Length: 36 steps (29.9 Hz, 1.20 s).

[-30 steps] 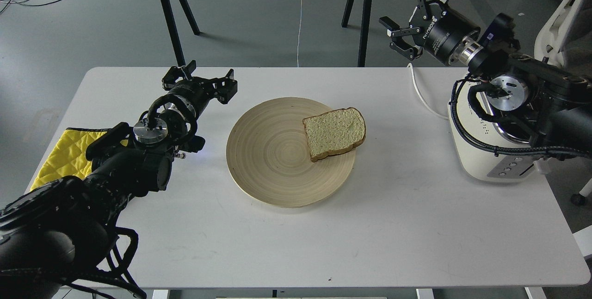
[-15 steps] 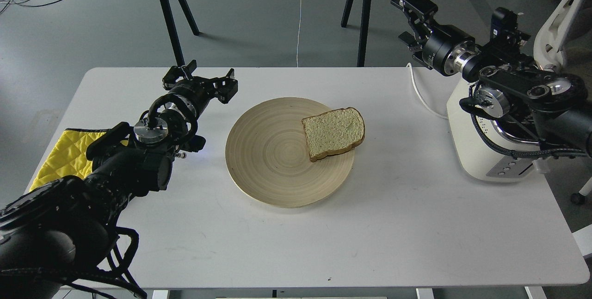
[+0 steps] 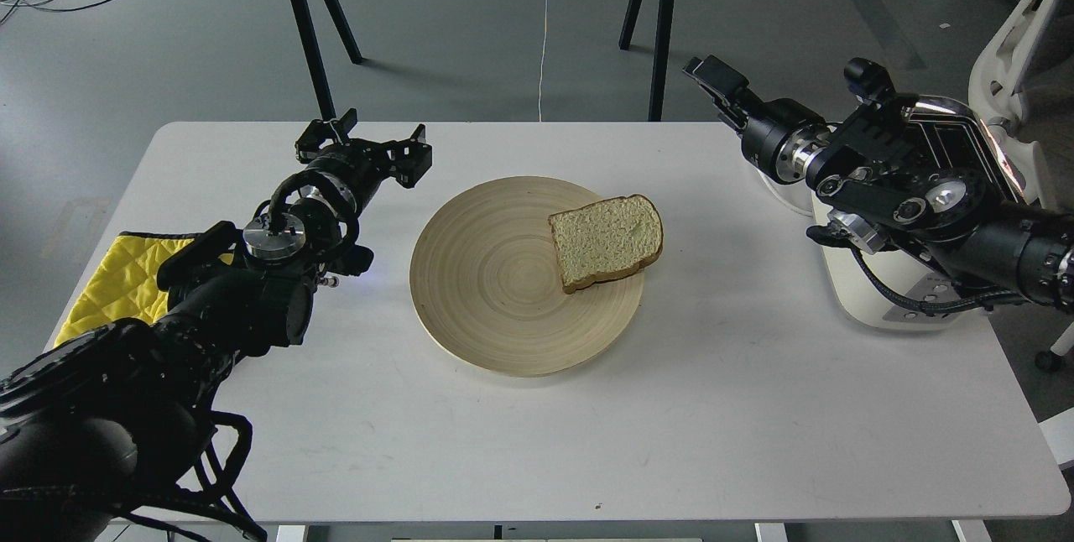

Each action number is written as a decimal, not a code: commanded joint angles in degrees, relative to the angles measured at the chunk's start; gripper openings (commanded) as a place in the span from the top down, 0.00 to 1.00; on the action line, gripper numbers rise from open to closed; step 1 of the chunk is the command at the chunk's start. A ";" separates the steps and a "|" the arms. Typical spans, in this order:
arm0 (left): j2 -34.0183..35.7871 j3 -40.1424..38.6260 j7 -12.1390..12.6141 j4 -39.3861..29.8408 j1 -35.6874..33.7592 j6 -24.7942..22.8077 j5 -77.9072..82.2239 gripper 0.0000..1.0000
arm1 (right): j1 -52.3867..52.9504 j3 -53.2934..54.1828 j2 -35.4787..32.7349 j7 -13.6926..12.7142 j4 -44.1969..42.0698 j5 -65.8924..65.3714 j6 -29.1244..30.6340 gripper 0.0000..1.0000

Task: Put bread in toaster with right arm
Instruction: 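Reach the right gripper toward the bread slice on the wooden plate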

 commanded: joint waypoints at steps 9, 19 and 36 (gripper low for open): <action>-0.07 0.00 0.02 0.00 0.00 0.00 0.00 0.00 | -4.57 -2.75 3.27 -2.60 -0.01 -0.35 -4.08 0.01; -0.07 0.00 0.02 -0.09 0.00 0.00 0.00 0.00 | -8.70 -2.22 6.27 -2.60 0.25 0.53 -7.95 0.01; -0.07 0.00 0.02 -0.27 0.00 0.00 0.00 0.00 | -9.23 -2.13 7.14 -4.09 2.80 0.17 -7.95 0.06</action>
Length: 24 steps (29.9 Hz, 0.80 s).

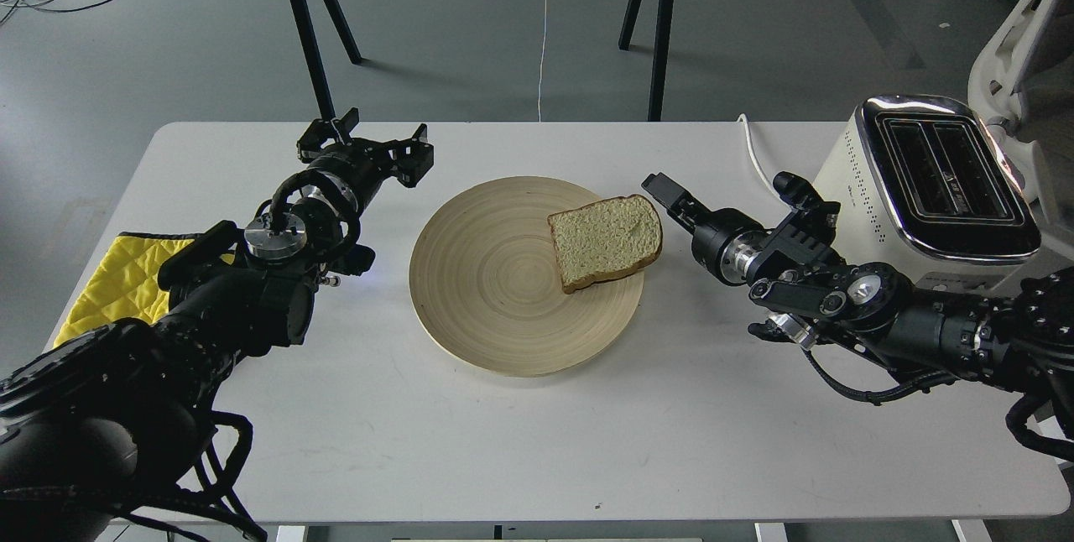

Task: Put bread in toaster with right arm
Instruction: 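Reach the right gripper toward the bread slice on the wooden plate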

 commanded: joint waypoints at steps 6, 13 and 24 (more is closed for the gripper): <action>0.00 0.00 0.04 0.03 0.00 0.00 0.00 0.00 | -0.01 -0.12 0.00 0.00 2.09 -0.29 0.00 0.12; 0.00 0.00 0.04 0.03 0.00 0.00 0.00 0.00 | -0.01 -0.20 0.35 0.00 3.14 -0.38 0.18 0.21; 0.00 0.00 0.04 -0.05 0.00 0.00 0.00 0.00 | 0.07 -0.29 0.27 -0.09 3.94 -0.38 0.35 0.38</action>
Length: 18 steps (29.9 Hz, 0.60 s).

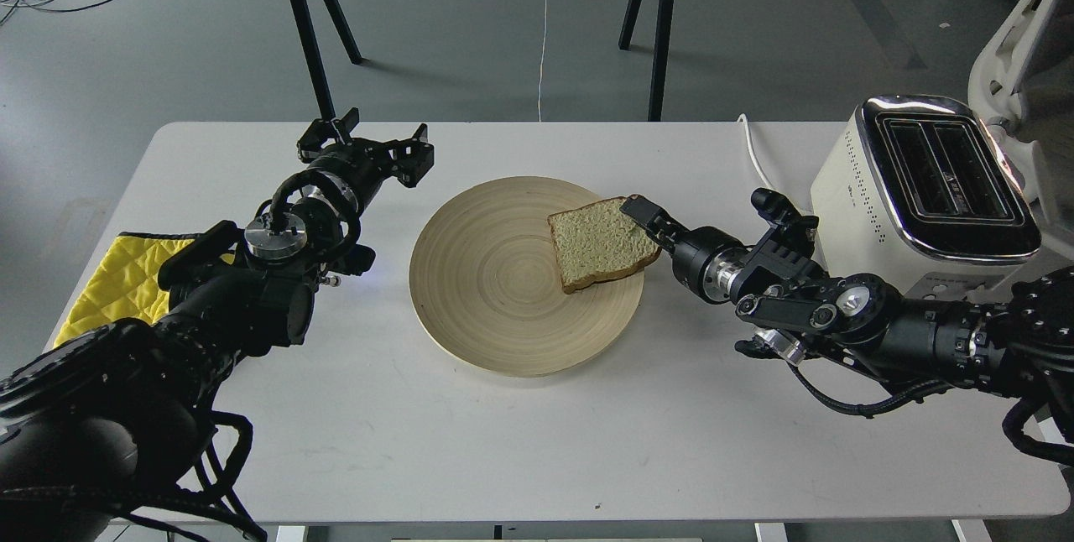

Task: Put bread in toaster with right arm
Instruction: 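Close the right gripper on the edge of the bread slice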

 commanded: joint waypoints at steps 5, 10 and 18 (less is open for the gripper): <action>0.00 0.00 -0.05 0.02 0.00 0.00 0.00 0.00 | 0.09 0.07 -0.14 0.00 0.16 0.03 -0.07 0.50; 0.00 0.00 0.04 0.02 0.00 0.00 0.00 0.00 | 0.09 0.07 -0.41 0.00 0.34 0.11 0.02 0.61; 0.00 0.00 -0.05 0.02 0.00 0.00 0.00 0.00 | 0.53 0.07 -0.76 -0.35 0.69 0.03 0.02 0.75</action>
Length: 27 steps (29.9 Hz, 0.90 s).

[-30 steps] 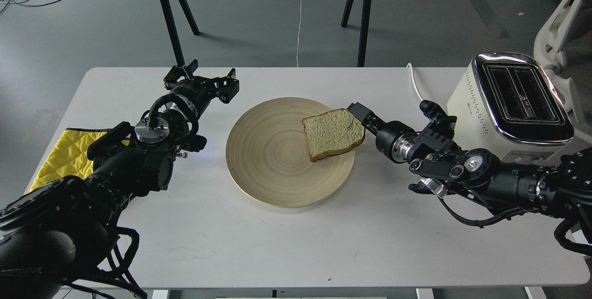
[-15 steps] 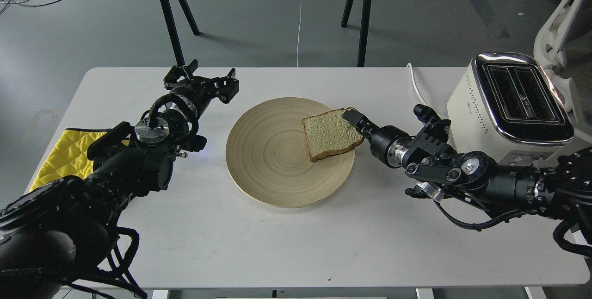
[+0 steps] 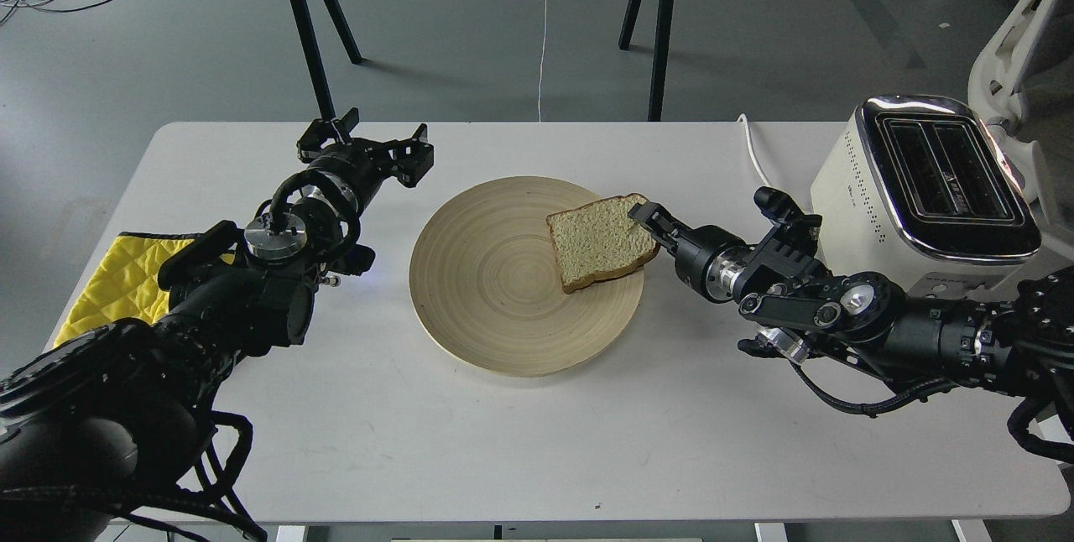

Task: Put bread in toaster with right arm
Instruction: 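Close the right gripper on the edge of the bread slice, then lift the bread slice off the plate and raise it above the toaster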

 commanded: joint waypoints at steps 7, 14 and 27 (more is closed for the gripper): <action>0.00 -0.01 -0.05 0.02 0.00 0.00 0.00 0.00 | 1.45 0.26 -2.14 -0.52 3.88 0.71 -0.34 0.80; 0.00 -0.01 0.03 0.02 0.09 0.00 0.00 0.00 | 4.17 0.87 -4.51 -0.52 4.77 0.89 -1.31 0.88; 0.00 -0.01 -0.05 0.02 0.00 0.00 0.00 0.00 | 21.74 3.16 -19.88 -0.17 9.42 5.73 -1.31 0.91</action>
